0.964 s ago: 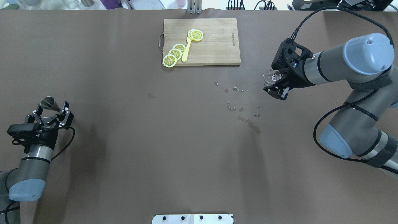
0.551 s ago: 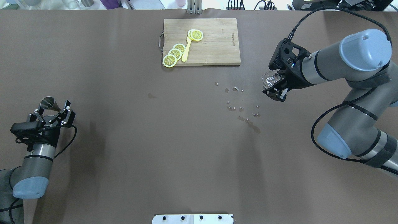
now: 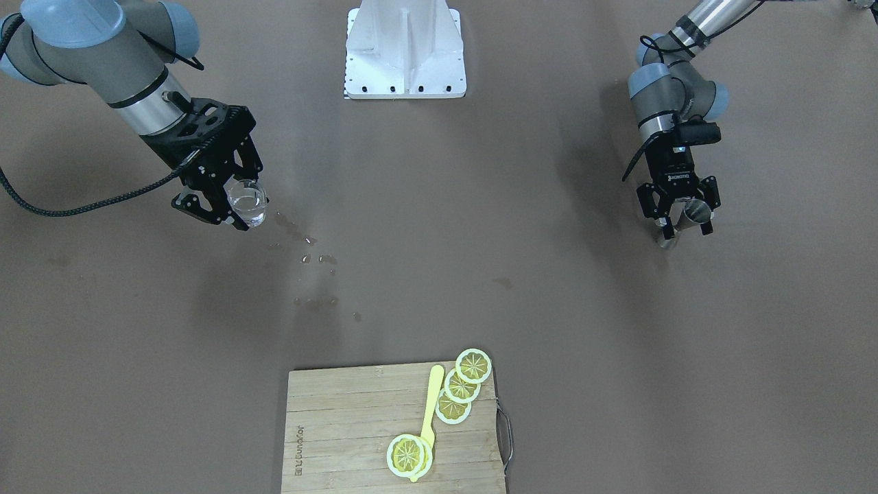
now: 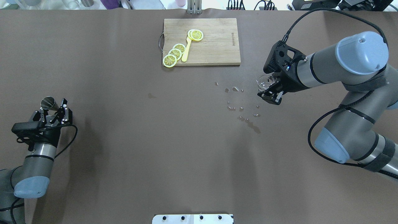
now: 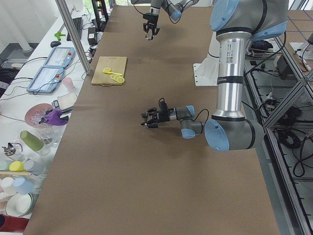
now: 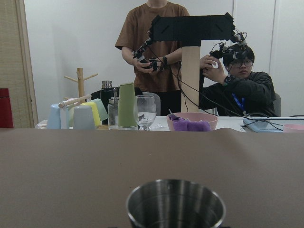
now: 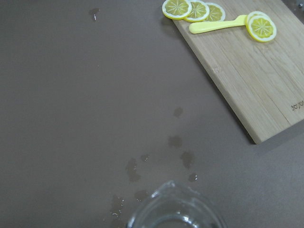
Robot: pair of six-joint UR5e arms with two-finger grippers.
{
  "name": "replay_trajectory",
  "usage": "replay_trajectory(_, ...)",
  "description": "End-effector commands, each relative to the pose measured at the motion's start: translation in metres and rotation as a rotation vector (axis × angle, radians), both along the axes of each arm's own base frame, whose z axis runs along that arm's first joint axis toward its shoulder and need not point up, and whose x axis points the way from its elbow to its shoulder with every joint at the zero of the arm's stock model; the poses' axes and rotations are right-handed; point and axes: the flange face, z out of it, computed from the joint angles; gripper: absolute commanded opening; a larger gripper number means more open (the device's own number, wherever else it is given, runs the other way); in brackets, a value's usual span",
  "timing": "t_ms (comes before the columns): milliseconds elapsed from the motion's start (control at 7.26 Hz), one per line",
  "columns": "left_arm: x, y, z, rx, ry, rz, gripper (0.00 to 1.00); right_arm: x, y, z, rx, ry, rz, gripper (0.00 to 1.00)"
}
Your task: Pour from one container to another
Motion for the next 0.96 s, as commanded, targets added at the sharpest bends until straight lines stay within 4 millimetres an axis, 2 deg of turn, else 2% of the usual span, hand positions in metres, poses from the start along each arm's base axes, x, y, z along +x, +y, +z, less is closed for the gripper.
replay_trajectory(0, 0.0, 0.0, 0.0, 0.0, 0.0, 0.0, 0.54, 0.001, -0.001, 0.005, -0.009, 0.011, 0.006, 0.0)
replay_trajectory(275, 0.0, 0.0, 0.001, 0.0, 0.0, 0.0, 0.51, -0.001, -0.001, 0.011, -0.008, 0.028, 0.042, 0.0)
replay_trajectory(413, 0.001, 0.0, 0.002, -0.001, -0.003, 0.0, 0.51, -0.003, -0.001, 0.002, -0.019, 0.012, 0.046, 0.0)
replay_trajectory(689, 0.003, -0.001, 0.008, -0.006, -0.004, -0.003, 0.51, -0.003, 0.002, 0.005, -0.014, 0.013, 0.03, 0.0)
replay_trajectory(826, 0.004, -0.001, 0.008, -0.006, -0.004, -0.003, 0.51, -0.005, 0.001, 0.013, -0.013, 0.024, 0.033, 0.0)
